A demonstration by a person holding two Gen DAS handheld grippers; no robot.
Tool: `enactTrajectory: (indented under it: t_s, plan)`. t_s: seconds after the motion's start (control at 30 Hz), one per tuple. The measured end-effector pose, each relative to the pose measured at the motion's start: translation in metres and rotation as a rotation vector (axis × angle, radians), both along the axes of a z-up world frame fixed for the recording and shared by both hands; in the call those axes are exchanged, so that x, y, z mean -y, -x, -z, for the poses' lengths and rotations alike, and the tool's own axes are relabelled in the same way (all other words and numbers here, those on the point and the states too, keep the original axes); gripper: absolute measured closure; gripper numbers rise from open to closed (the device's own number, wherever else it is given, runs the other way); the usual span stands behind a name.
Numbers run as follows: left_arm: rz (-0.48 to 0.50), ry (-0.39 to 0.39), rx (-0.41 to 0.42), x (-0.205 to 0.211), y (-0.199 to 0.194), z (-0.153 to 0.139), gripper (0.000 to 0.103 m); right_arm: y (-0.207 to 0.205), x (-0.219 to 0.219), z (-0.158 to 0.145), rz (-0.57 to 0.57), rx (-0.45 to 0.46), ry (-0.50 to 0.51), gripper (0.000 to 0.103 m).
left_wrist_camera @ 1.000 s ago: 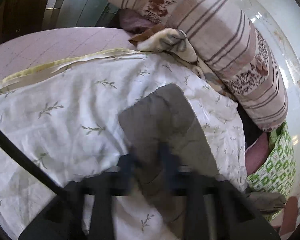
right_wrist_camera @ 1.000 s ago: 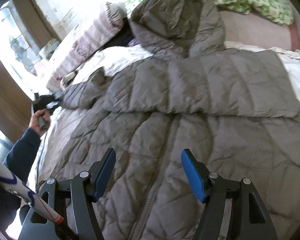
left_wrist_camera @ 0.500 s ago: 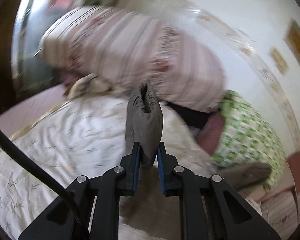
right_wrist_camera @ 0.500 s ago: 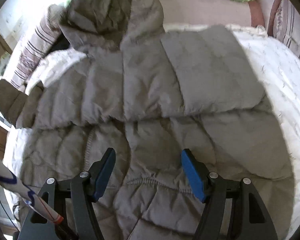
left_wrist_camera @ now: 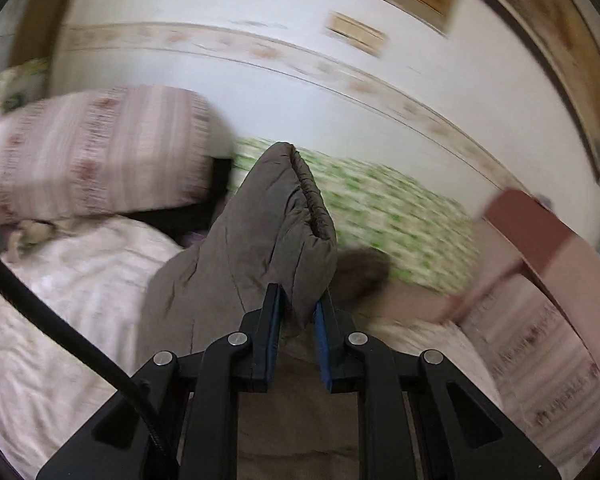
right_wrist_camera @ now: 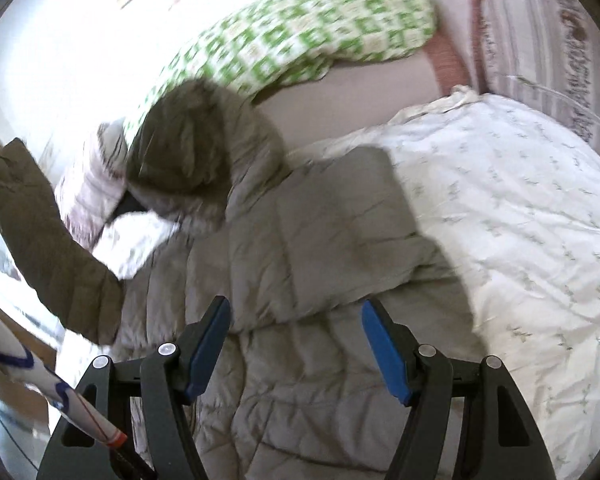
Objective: Fold large clothes
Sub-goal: 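Fold the held sleeve across the jacket body with the left tool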
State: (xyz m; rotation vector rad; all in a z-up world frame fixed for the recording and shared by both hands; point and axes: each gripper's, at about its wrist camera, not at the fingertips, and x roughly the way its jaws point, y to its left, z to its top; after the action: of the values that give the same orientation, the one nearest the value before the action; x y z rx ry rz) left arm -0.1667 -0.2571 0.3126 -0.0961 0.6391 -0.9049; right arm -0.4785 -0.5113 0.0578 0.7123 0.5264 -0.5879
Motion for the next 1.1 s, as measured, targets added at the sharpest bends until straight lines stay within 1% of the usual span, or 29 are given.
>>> enactTrajectory:
  t_s: [0.07, 0.13, 0.2, 0.27, 0.33, 0.37, 0.43, 0.47, 0.53, 0.57, 0.6, 0.63, 0.67, 0.7, 0.77, 0.8, 0.83, 0.87, 0.9, 0.97, 1.0, 1.03, 1.07, 1.1]
  plan:
    - [0.051, -0.022, 0.000, 0.031, 0.023, 0.008, 0.087, 0.015, 0.009, -0.006, 0.047, 0.026, 0.002, 0.030]
    - [0.099, -0.055, -0.011, 0.062, 0.046, 0.025, 0.087, 0.028, 0.015, -0.010, 0.078, 0.043, -0.005, 0.030]
    - [0.151, -0.096, -0.051, 0.095, 0.068, 0.058, 0.087, 0.037, 0.021, -0.012, 0.106, 0.055, -0.014, 0.030]
    - [0.178, -0.137, -0.071, 0.117, 0.083, 0.086, 0.087, 0.046, 0.028, -0.013, 0.118, 0.064, -0.025, 0.030]
    - [0.202, -0.206, -0.081, 0.142, 0.100, 0.125, 0.087, 0.051, 0.032, -0.014, 0.136, 0.070, -0.029, 0.030]
    - [0.219, -0.250, -0.092, 0.156, 0.110, 0.151, 0.087, 0.052, 0.033, -0.014, 0.139, 0.070, -0.030, 0.030]
    - [0.246, -0.310, -0.109, 0.171, 0.126, 0.184, 0.087, 0.052, 0.035, -0.014, 0.143, 0.079, -0.036, 0.030]
    - [0.266, -0.344, -0.125, 0.180, 0.130, 0.200, 0.085, 0.051, 0.035, -0.014, 0.138, 0.082, -0.040, 0.030]
    - [0.299, -0.412, -0.145, 0.192, 0.140, 0.225, 0.069, 0.051, 0.036, -0.013, 0.137, 0.095, -0.049, 0.030]
    - [0.317, -0.421, -0.152, 0.191, 0.143, 0.228, 0.065, 0.050, 0.036, -0.014, 0.130, 0.103, -0.052, 0.030]
    - [0.340, -0.428, -0.156, 0.189, 0.148, 0.229, 0.058, 0.050, 0.037, -0.014, 0.119, 0.115, -0.060, 0.030]
    - [0.354, -0.421, -0.145, 0.184, 0.150, 0.224, 0.055, 0.049, 0.038, -0.013, 0.111, 0.128, -0.073, 0.030]
    - [0.359, -0.410, -0.133, 0.178, 0.151, 0.218, 0.055, 0.049, 0.038, -0.011, 0.102, 0.142, -0.088, 0.030]
    - [0.364, -0.375, -0.113, 0.165, 0.150, 0.206, 0.054, 0.047, 0.039, -0.009, 0.088, 0.162, -0.111, 0.030]
    - [0.344, -0.321, -0.096, 0.135, 0.142, 0.187, 0.043, 0.038, 0.043, 0.001, 0.024, 0.214, -0.200, 0.030]
    - [0.321, -0.303, -0.085, 0.122, 0.135, 0.179, 0.034, 0.031, 0.043, 0.005, -0.007, 0.225, -0.237, 0.030]
    - [0.277, -0.294, -0.065, 0.104, 0.123, 0.172, 0.030, 0.025, 0.042, 0.009, -0.032, 0.235, -0.261, 0.030]
    - [0.240, -0.293, -0.051, 0.090, 0.114, 0.169, 0.030, 0.016, 0.041, 0.014, -0.065, 0.248, -0.291, 0.030]
    - [0.169, -0.292, -0.032, 0.067, 0.096, 0.166, 0.030, 0.007, 0.040, 0.019, -0.086, 0.255, -0.317, 0.030]
    - [0.069, -0.300, -0.024, 0.038, 0.069, 0.169, 0.029, -0.005, 0.040, 0.026, -0.091, 0.256, -0.351, 0.030]
    - [-0.017, -0.311, -0.025, 0.018, 0.046, 0.175, 0.029, -0.009, 0.041, 0.030, -0.084, 0.259, -0.361, 0.030]
    - [-0.076, -0.315, -0.025, 0.004, 0.031, 0.181, 0.029, -0.015, 0.041, 0.033, -0.078, 0.261, -0.370, 0.031]
    - [-0.131, -0.304, -0.043, -0.011, 0.015, 0.187, 0.029, -0.021, 0.041, 0.037, -0.078, 0.257, -0.375, 0.035]
    - [-0.163, -0.283, -0.078, -0.025, -0.001, 0.194, 0.029, -0.027, 0.042, 0.040, -0.074, 0.237, -0.377, 0.038]
